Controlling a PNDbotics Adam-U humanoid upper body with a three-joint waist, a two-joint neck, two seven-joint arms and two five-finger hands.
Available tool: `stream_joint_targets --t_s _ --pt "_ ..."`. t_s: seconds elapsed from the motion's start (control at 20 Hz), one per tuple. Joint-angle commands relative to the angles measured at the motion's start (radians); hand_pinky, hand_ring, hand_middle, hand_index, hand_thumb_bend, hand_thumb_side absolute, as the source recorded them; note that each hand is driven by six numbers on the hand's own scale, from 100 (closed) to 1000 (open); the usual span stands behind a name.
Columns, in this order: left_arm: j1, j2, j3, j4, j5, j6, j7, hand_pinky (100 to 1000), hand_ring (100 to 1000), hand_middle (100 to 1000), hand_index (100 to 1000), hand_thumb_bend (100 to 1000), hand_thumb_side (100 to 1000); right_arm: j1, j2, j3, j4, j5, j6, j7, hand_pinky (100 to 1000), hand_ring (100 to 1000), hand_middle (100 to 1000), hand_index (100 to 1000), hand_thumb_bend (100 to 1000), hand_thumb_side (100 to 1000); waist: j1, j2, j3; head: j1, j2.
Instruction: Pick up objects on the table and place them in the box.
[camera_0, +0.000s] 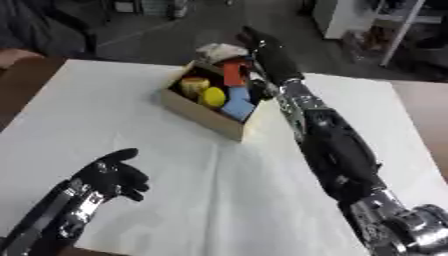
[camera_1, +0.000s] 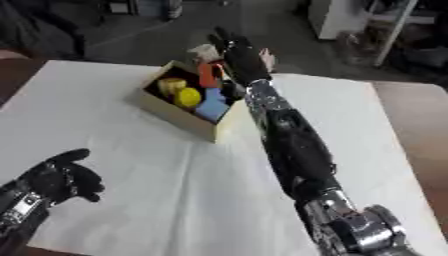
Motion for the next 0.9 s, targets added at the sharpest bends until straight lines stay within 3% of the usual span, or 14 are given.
stream_joint_targets --t_s 0.05,0.1,0.15,0.25,0.35,0.4,0.6,0.9 --pt "0.001 0.021 0.01 -0.016 -0.006 -0.003 0.006 661 687 644 927 100 817 0.056 -0.084 0.057 -0.191 -0.267 -0.08 0.052 882 862 896 1000 100 144 0.0 -0.02 -0.011 0.018 0.012" --pt "0.003 0.022 0.011 -0.016 -0.008 -0.005 0.006 661 688 645 928 100 810 0.095 -0.099 0.073 -0.247 -0.356 -0.098 0.082 876 851 886 999 100 322 -0.002 -0.021 -0.016 0.024 0.014" --pt "0.005 0.023 0.011 -0.016 -0.01 -0.01 0.006 662 689 646 928 100 807 0.142 -0.111 0.085 -0.306 -0.447 -0.117 0.114 868 841 875 993 100 412 -0.004 -0.022 -0.022 0.03 0.017" --pt "0.007 0.024 0.013 -0.016 -0.012 -0.017 0.004 662 690 646 928 100 805 0.203 -0.132 0.092 -0.402 -0.598 -0.123 0.188 866 839 872 992 100 423 -0.005 -0.024 -0.028 0.036 0.019" --pt "0.008 0.024 0.013 -0.016 -0.013 -0.019 0.004 662 690 646 928 100 805 0.223 -0.145 0.088 -0.457 -0.686 -0.104 0.253 866 839 872 992 100 423 -0.006 -0.024 -0.029 0.038 0.02" --pt "0.008 0.024 0.014 -0.016 -0.013 -0.02 0.004 663 695 651 927 100 790 0.227 -0.147 0.084 -0.473 -0.712 -0.094 0.275 830 797 826 971 100 470 -0.006 -0.023 -0.03 0.04 0.019" --pt "0.007 0.023 0.031 -0.016 -0.014 -0.042 0.019 663 697 653 925 100 787 0.302 -0.079 0.024 -0.515 -0.781 -0.068 0.317 807 760 783 946 100 470 -0.007 -0.01 -0.066 0.077 0.014" --pt "0.02 0.023 0.035 -0.016 -0.017 -0.049 0.024 662 697 652 919 100 795 0.442 0.021 -0.027 -0.583 -0.868 -0.018 0.387 787 719 744 936 100 470 -0.01 -0.014 -0.093 0.109 0.044"
